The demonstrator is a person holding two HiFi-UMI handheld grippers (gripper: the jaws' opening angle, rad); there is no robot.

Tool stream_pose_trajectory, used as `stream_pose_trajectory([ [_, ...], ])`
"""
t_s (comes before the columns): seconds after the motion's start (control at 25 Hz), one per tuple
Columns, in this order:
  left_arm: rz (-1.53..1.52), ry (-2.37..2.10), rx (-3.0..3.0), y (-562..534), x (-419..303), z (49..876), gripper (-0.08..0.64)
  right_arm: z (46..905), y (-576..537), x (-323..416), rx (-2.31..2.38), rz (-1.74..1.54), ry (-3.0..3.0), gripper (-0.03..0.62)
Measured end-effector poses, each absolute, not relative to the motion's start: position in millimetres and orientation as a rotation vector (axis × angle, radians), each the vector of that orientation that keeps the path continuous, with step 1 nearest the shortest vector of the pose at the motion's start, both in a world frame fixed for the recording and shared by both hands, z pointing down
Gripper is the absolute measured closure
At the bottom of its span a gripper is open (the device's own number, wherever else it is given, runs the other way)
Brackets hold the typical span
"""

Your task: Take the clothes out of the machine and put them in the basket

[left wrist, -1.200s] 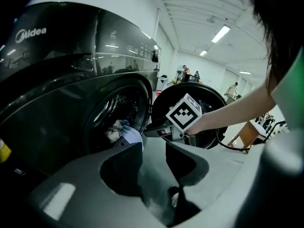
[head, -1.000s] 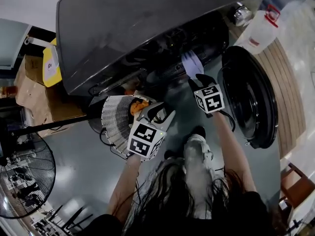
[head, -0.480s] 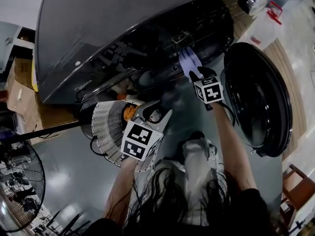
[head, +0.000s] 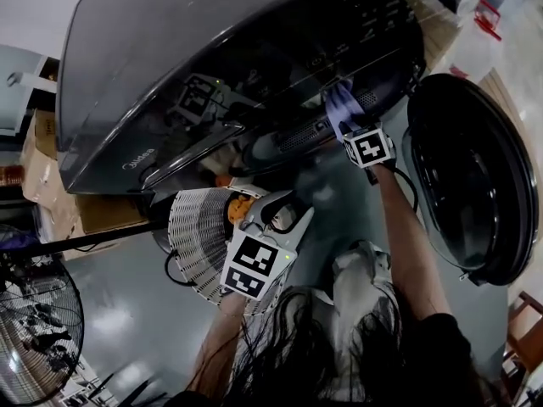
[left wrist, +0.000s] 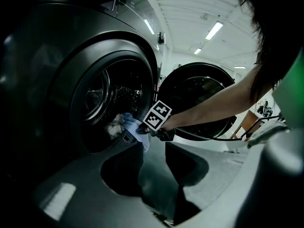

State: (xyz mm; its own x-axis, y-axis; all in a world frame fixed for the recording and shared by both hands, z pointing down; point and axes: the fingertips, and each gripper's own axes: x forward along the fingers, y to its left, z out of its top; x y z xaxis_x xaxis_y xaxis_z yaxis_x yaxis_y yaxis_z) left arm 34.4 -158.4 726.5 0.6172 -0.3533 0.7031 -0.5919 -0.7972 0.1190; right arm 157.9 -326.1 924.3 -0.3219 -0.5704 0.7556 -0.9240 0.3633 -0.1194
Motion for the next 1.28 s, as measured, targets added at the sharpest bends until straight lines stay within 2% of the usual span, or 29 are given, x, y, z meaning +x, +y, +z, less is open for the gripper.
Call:
stream_pose_trajectory([
  [0.04,0.987,-0.758,2.504,-157,33,727,0.403,927,-327,158,1.290,0.739,-1.998,0.448],
  [0.12,1.001,-0.759,2.501,-154,28,728,0.403,925,-325,157,1.285,0.742,-1.998,0.525],
  [0.16,1.008,-0.761,2.497,-153,26,728,0.403,921,-323,155,1.280,0.743,-2.013,0.531],
  [1.08,1.133,-0.764,2.445,-127,18,631,0.403,677,-188,113,1.293,1.057,-2.473,0.535],
  [1.28,1.120,-0.705,2.453,-118,26,615,0.352,614,-167,111,1.300,1.082,-2.574,0.535],
])
